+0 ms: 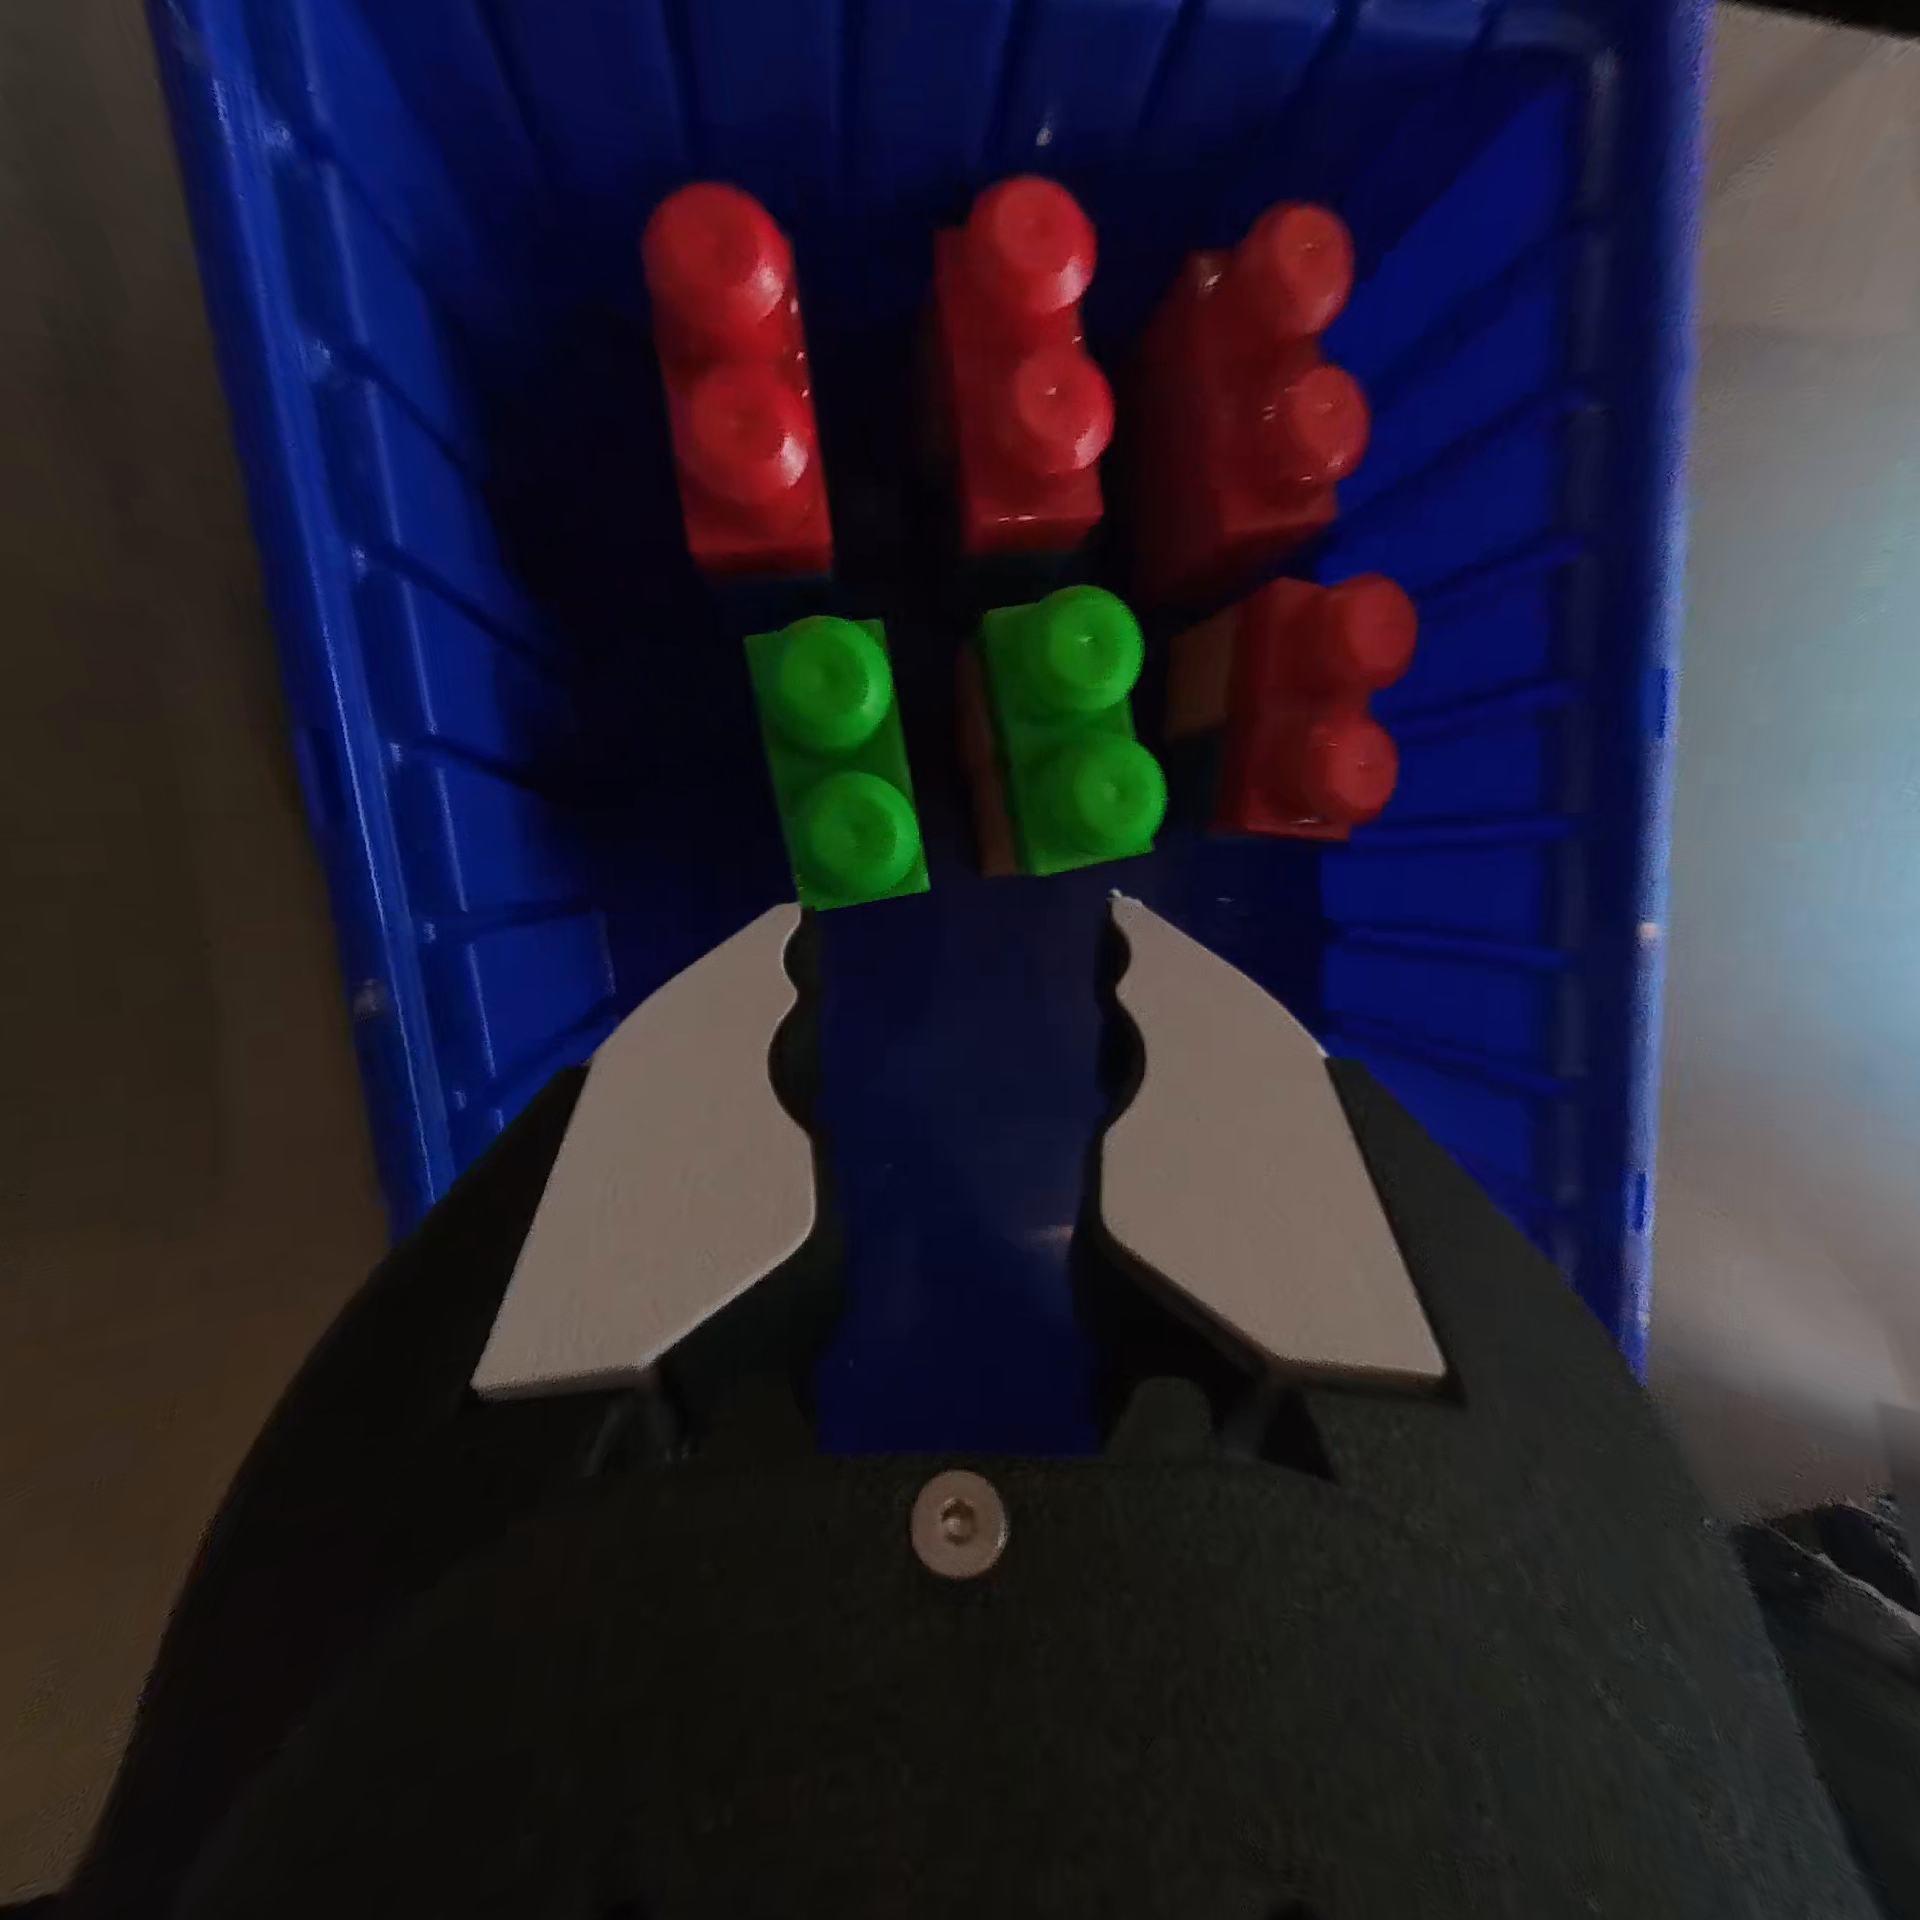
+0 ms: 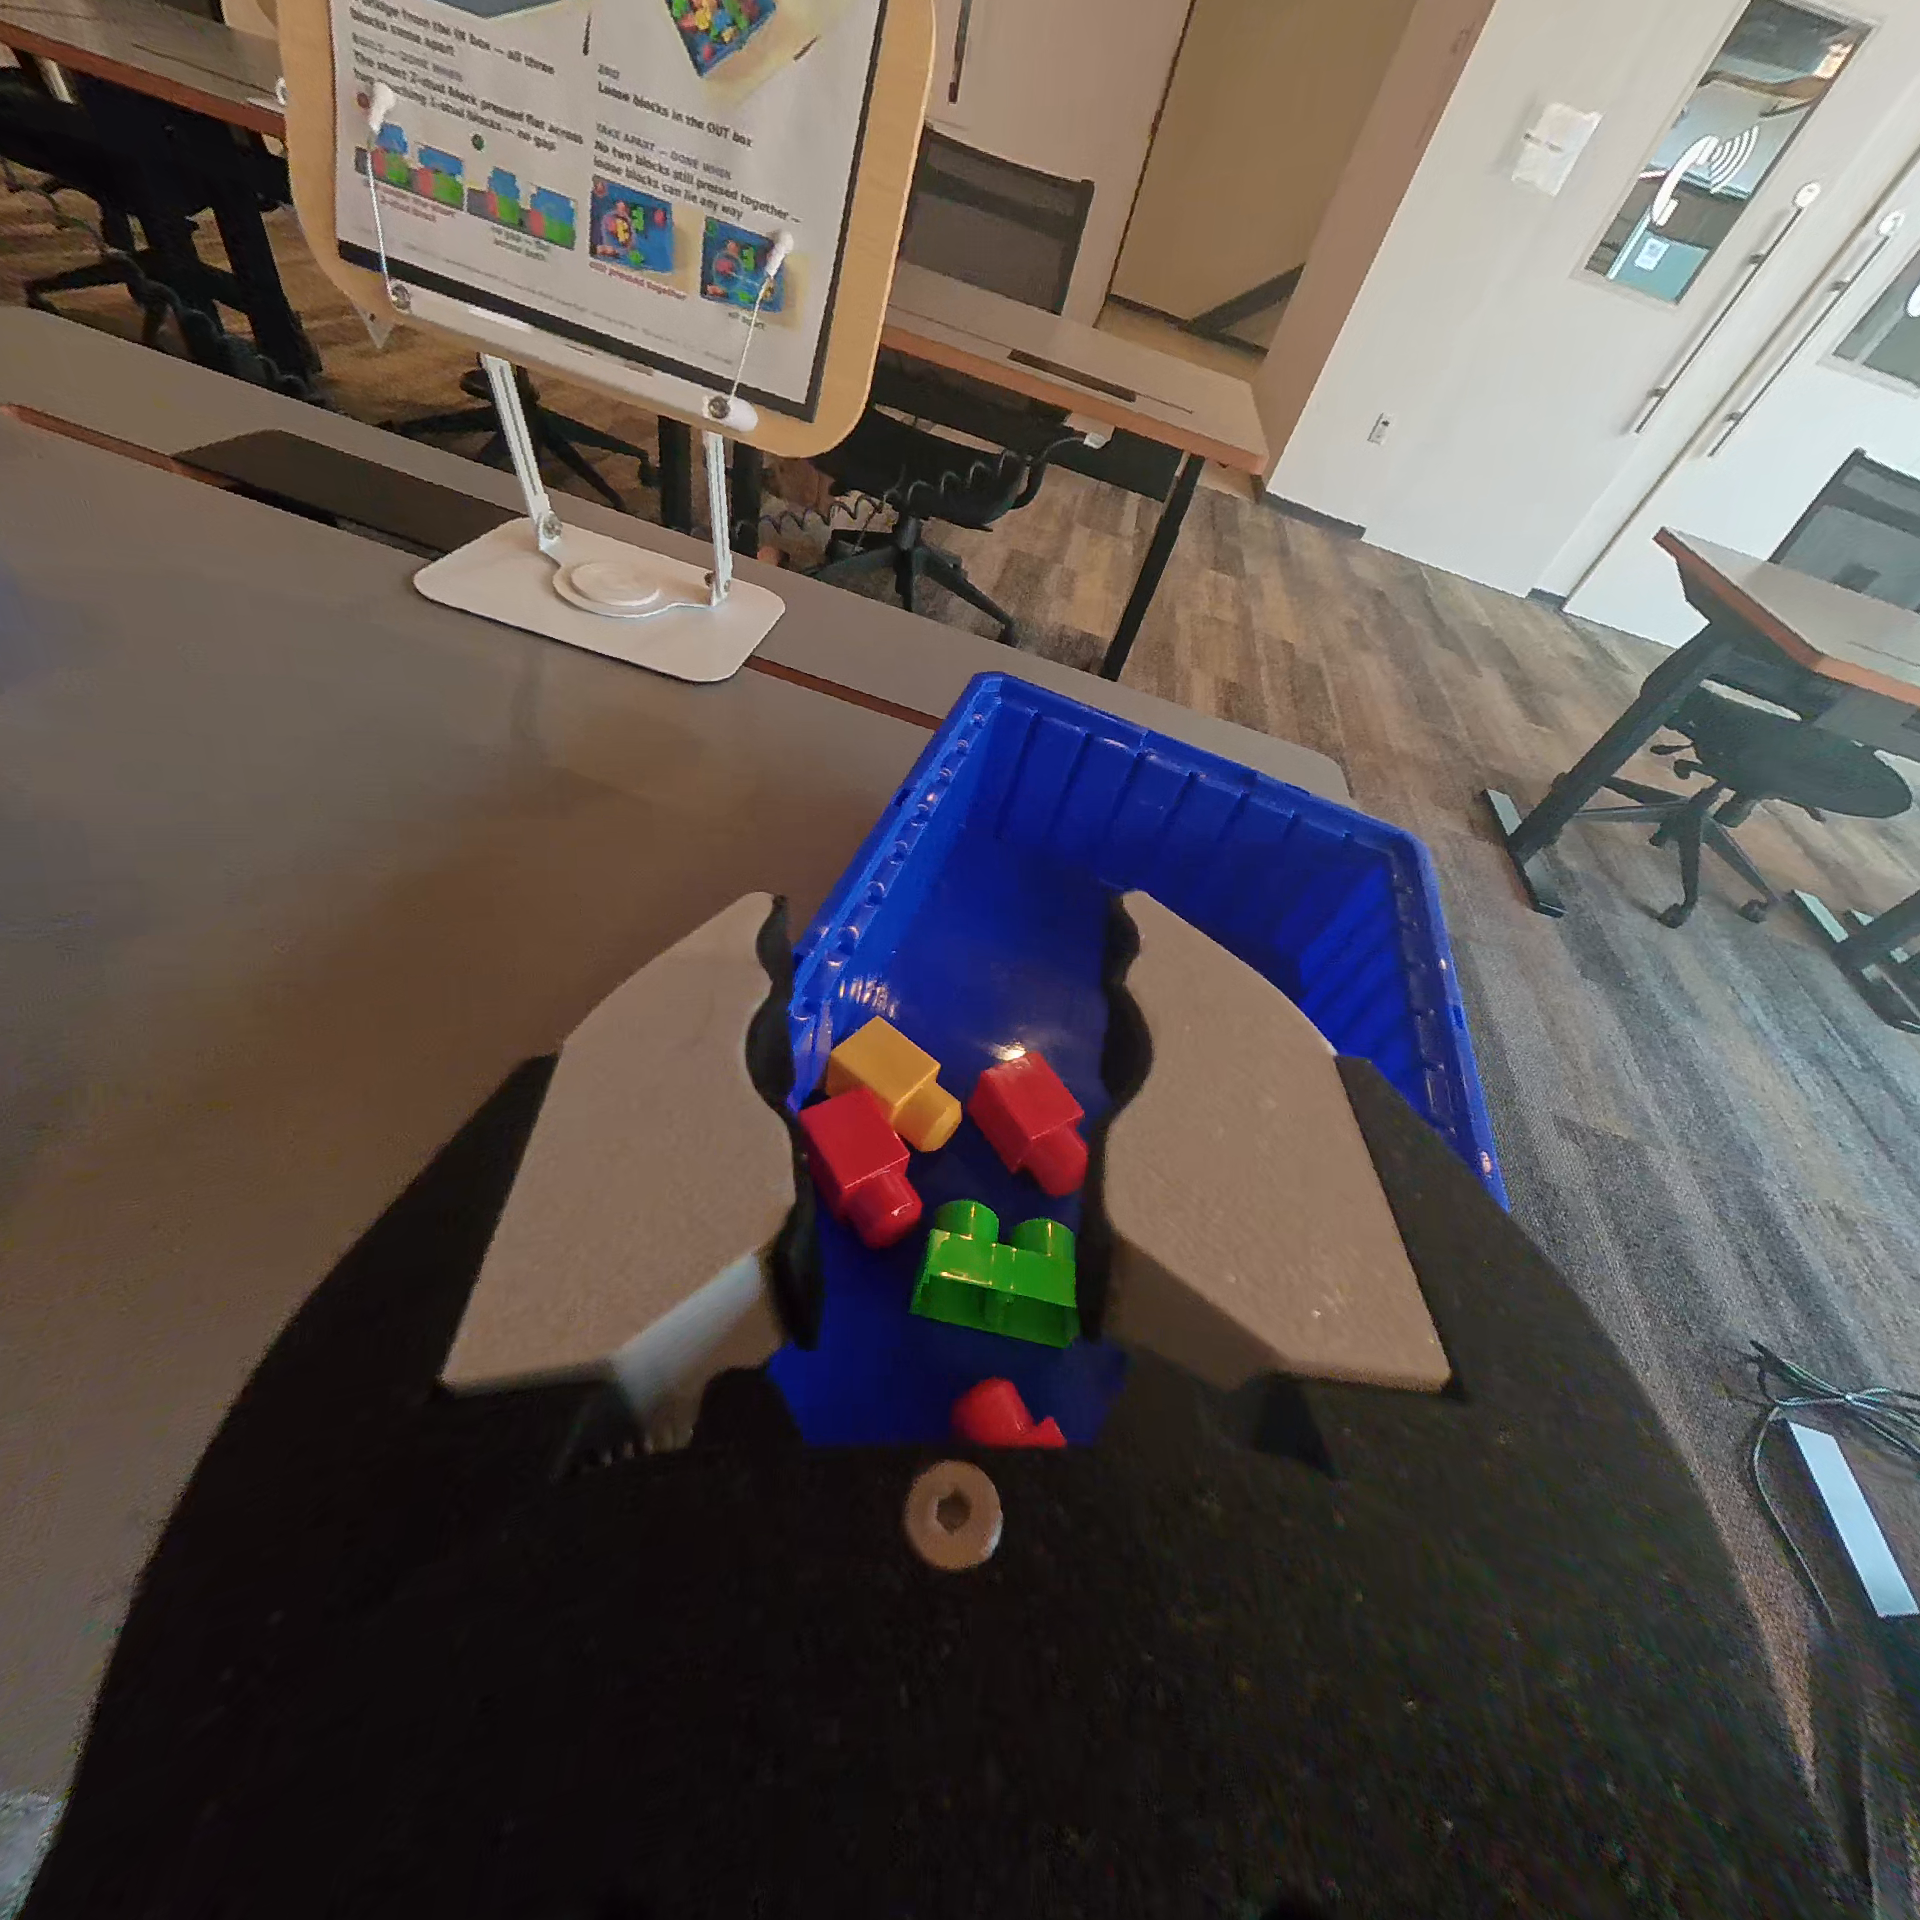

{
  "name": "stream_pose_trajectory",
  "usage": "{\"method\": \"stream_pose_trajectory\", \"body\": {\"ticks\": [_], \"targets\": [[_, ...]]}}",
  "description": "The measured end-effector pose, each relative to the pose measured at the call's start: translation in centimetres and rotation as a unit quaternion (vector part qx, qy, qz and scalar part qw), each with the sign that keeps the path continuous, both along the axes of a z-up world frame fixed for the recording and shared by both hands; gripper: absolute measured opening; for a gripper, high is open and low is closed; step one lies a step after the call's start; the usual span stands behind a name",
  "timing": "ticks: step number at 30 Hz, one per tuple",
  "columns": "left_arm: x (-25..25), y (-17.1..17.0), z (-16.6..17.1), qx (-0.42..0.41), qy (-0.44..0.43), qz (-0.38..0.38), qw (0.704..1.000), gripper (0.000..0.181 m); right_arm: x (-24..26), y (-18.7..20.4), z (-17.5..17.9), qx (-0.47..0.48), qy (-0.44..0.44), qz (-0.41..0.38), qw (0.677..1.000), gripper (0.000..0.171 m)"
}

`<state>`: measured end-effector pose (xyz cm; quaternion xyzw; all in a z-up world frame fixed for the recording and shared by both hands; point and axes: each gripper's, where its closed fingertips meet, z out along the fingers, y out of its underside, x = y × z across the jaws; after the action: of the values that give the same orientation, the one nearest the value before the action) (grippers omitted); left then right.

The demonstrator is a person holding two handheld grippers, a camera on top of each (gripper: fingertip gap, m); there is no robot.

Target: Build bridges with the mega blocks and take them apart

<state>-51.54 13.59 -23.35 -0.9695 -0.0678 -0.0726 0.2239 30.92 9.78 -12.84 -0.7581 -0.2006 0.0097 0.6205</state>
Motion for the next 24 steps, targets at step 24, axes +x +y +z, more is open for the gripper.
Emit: {"method": "stream_pose_trajectory", "body": {"ticks": [24], "targets": [[-2.4,2.8,-6.3,-0.126,0.047,0.021,0.991,0.05,0.6,1.1,-1.7,-0.026,-0.031,-0.022,0.999,0.057]]}}
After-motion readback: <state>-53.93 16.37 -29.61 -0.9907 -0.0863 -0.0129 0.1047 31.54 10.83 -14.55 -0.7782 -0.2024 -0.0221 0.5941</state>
